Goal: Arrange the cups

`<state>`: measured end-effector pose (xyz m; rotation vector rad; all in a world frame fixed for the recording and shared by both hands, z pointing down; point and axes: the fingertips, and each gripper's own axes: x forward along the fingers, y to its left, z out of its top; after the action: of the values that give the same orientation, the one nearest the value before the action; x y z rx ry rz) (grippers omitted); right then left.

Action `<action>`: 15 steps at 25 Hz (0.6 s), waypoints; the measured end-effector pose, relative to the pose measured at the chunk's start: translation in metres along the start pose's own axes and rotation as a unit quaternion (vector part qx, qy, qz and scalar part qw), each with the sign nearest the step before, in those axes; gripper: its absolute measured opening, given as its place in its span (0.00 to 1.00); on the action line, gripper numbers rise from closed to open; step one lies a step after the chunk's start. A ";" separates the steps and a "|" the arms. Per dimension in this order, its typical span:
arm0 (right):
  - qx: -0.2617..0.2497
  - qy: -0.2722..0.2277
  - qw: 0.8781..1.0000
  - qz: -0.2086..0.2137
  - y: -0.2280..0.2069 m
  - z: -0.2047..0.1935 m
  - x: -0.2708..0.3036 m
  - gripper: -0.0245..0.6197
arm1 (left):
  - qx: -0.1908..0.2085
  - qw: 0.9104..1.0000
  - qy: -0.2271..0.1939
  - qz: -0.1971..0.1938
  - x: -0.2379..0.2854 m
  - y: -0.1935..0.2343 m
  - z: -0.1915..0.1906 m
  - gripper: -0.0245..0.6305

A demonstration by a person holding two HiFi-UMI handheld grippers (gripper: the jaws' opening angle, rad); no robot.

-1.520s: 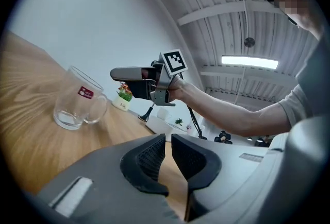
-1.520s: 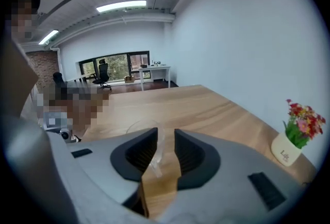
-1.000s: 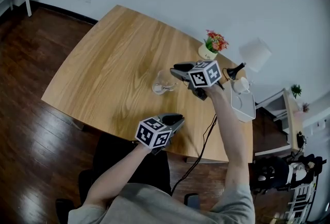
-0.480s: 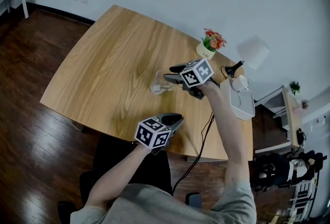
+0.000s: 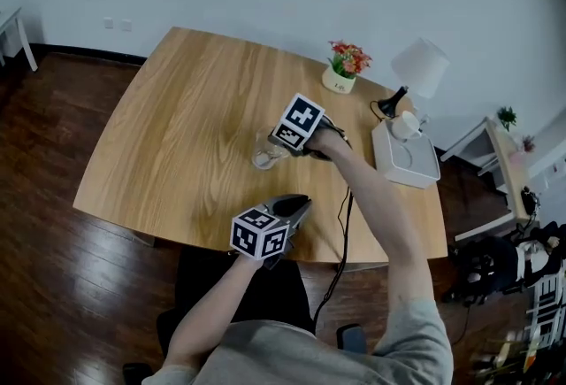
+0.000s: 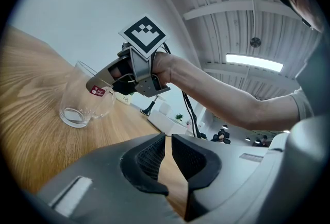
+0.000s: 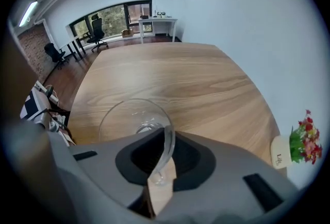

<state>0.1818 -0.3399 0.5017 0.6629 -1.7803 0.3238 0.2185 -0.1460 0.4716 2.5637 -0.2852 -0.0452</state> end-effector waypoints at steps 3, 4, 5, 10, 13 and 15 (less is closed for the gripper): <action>0.022 -0.019 0.999 0.015 0.002 -0.002 -0.005 0.10 | 0.001 1.000 0.000 -0.001 0.001 0.000 0.001 0.08; 0.035 -0.032 0.999 0.024 0.003 -0.004 -0.007 0.10 | 0.002 1.000 0.001 -0.001 0.001 0.000 0.000 0.08; 0.047 -0.044 0.997 0.032 0.004 -0.007 -0.010 0.10 | 0.002 1.000 0.003 -0.001 0.001 0.000 0.000 0.08; 0.092 -0.072 0.993 0.029 -0.006 -0.041 -0.032 0.10 | 0.001 1.000 0.008 -0.022 0.008 -0.007 -0.001 0.08; 0.132 -0.093 0.986 0.031 -0.015 -0.073 -0.065 0.10 | 0.009 0.999 0.012 -0.042 0.019 -0.021 -0.003 0.08; 0.155 -0.098 0.983 0.018 -0.027 -0.099 -0.095 0.10 | 0.016 0.998 0.014 -0.064 0.030 -0.037 -0.003 0.08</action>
<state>0.2937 -0.2830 0.4398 0.9096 -1.9498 0.5849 0.2549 -0.1202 0.4549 2.6093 -0.1128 -0.0530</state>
